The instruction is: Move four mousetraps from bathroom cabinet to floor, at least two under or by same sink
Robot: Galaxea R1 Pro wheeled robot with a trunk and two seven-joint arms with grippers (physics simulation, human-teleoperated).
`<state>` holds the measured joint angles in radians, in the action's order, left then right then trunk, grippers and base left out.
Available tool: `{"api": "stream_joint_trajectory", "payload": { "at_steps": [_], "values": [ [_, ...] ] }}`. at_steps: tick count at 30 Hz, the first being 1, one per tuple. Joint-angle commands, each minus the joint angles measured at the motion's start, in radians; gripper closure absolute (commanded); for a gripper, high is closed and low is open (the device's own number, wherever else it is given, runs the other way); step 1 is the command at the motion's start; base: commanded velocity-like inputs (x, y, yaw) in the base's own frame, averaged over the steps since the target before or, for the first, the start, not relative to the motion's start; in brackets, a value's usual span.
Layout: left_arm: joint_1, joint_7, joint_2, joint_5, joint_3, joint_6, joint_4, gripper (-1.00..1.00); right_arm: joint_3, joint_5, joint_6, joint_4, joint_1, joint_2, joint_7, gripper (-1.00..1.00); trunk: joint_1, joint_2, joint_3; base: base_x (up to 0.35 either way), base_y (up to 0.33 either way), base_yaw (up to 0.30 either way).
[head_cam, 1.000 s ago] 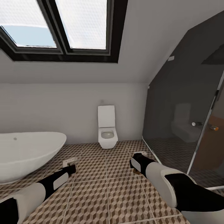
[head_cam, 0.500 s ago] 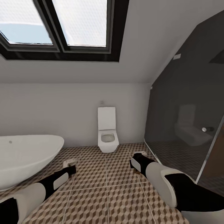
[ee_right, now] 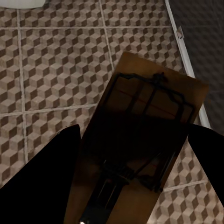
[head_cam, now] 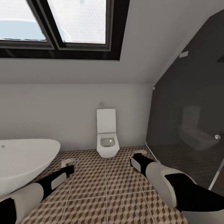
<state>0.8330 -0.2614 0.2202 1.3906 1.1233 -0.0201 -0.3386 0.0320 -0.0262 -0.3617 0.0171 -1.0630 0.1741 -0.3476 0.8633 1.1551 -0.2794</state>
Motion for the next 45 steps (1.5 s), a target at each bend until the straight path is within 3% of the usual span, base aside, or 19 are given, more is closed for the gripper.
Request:
{"api": "stream_joint_trajectory", "payload": {
  "at_steps": [1,5,7,8,23,45],
  "values": [
    [0.001,-0.005,0.006,0.001,0.007,-0.002,-0.003,1.0,0.005,-0.002,-0.002,0.002,-0.002,0.0,-0.004,1.0,0.001,0.001,-0.001,0.324,0.0,0.0],
    [0.001,0.05,0.015,0.004,0.007,-0.002,0.005,1.0,0.007,0.0,-0.002,0.001,-0.002,0.0,-0.004,1.0,0.001,0.001,-0.001,0.324,0.0,0.0],
    [0.001,0.125,0.021,0.005,0.007,-0.002,0.03,1.0,0.008,0.0,0.003,0.0,-0.002,0.0,-0.004,1.0,0.001,0.001,-0.001,0.32,0.0,0.0],
    [0.001,0.131,0.022,0.004,0.007,-0.002,0.036,1.0,0.008,0.0,0.003,0.0,-0.002,0.0,-0.005,1.0,0.001,0.001,-0.001,0.309,0.0,0.0],
    [0.001,0.136,0.019,0.004,0.006,-0.005,0.046,1.0,0.008,0.0,0.0,0.0,-0.002,0.0,-0.005,1.0,0.001,0.001,-0.001,0.13,0.0,0.0],
    [0.002,0.136,0.014,0.004,0.006,-0.009,0.045,1.0,0.008,-0.001,0.001,-0.008,-0.002,0.0,-0.005,1.0,0.001,0.001,-0.001,0.314,0.0,0.0]
  ]
}}
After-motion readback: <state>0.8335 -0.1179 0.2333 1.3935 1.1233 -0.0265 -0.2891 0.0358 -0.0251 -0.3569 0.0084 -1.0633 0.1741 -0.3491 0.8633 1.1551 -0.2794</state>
